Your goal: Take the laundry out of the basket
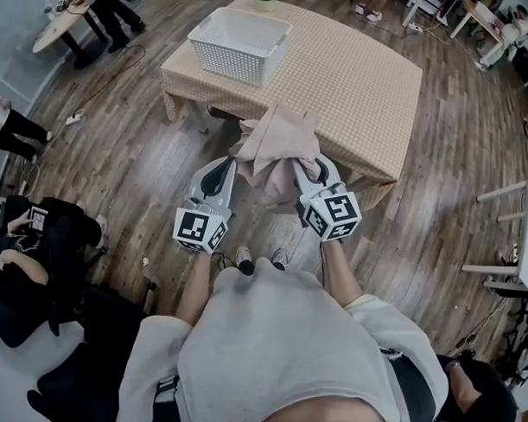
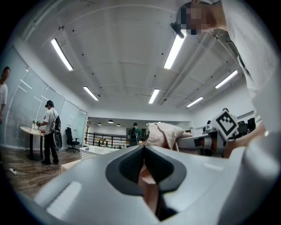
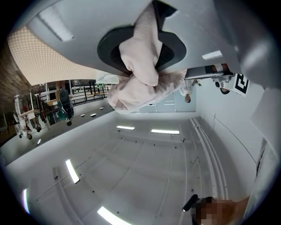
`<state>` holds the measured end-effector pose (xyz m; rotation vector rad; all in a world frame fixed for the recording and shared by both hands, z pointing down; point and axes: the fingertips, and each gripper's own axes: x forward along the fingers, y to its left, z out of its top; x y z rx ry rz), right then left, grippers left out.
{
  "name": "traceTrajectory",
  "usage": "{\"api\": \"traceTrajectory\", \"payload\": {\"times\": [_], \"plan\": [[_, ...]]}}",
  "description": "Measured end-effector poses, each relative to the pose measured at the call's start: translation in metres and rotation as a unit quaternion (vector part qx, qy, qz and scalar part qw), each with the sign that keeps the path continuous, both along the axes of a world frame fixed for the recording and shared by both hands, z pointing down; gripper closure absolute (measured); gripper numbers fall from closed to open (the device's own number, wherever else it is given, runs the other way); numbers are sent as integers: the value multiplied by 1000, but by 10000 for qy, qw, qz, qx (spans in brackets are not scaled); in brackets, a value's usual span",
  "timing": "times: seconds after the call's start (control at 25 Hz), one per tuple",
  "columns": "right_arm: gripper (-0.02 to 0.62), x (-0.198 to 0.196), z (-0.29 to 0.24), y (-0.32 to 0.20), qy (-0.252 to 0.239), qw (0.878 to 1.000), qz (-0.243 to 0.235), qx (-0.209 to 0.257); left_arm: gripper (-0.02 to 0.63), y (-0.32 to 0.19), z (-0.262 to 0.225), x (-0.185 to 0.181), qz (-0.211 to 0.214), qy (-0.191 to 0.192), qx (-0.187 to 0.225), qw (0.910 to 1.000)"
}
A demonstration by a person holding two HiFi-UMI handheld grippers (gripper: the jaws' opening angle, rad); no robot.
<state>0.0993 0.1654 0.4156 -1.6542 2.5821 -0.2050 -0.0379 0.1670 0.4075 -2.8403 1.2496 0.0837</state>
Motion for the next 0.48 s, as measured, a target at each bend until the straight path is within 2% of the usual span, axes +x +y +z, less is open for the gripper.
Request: {"api": "traceTrajectory", "payload": {"times": [0.48], "plan": [[528,-2,0,-1,40,10000,-35,-36,595,1,-2,-2,-24,-5,-2,10000]]}}
